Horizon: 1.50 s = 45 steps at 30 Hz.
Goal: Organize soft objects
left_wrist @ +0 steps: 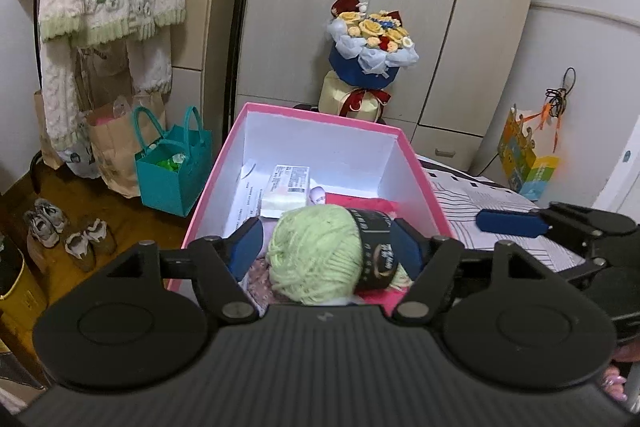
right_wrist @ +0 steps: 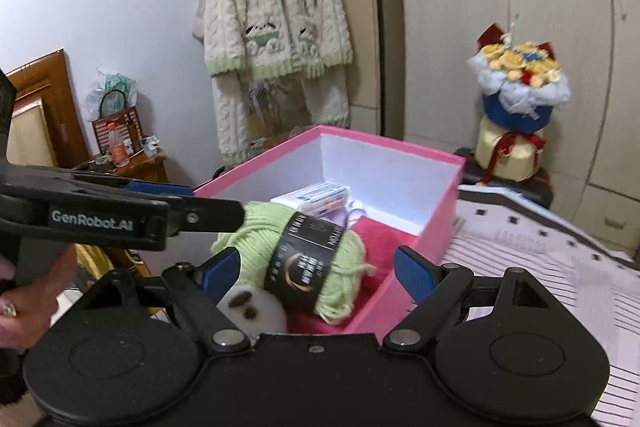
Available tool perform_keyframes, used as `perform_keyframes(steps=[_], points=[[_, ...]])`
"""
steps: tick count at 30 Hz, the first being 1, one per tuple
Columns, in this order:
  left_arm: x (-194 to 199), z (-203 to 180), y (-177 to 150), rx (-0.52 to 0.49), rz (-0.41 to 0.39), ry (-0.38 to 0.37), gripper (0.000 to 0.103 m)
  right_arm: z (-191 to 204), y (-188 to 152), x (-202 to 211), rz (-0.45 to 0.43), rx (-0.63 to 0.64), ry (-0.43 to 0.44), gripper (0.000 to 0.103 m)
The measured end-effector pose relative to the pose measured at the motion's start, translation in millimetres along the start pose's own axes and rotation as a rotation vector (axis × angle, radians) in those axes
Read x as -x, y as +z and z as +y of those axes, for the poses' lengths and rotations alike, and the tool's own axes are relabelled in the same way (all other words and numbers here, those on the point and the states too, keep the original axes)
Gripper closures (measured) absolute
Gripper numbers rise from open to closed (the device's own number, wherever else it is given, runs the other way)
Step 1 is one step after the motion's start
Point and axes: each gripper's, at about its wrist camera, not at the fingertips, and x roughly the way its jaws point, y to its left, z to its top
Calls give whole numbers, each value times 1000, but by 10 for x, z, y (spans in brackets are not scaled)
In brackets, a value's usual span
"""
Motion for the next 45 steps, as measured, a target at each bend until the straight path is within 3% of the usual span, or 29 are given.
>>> perform_keyframes(steps=[12,16,21,32,37,45], points=[[522,-384,-70,-83,-16,-35,19,-130,-199,678,-40,-24,-116,14],[635,-527,-84,-115,-7,-48,0,-176,-246,921,-58,-46,-139,12],[767,-713,-134,-129,18,-1,0,-170,-299,1163,-79,-51,-213,3],[1026,-976,-335,-228,-46,-15,0,-253,-556,1479,-100,-137,-313,0],[1006,-1099,-480,-295,-58,29,0,-235,-694,1581,-87,-161,-336,0],[948,-1162,-646,-271,-53,17,0,-126,-863,1699,-95,-190,-406,0]])
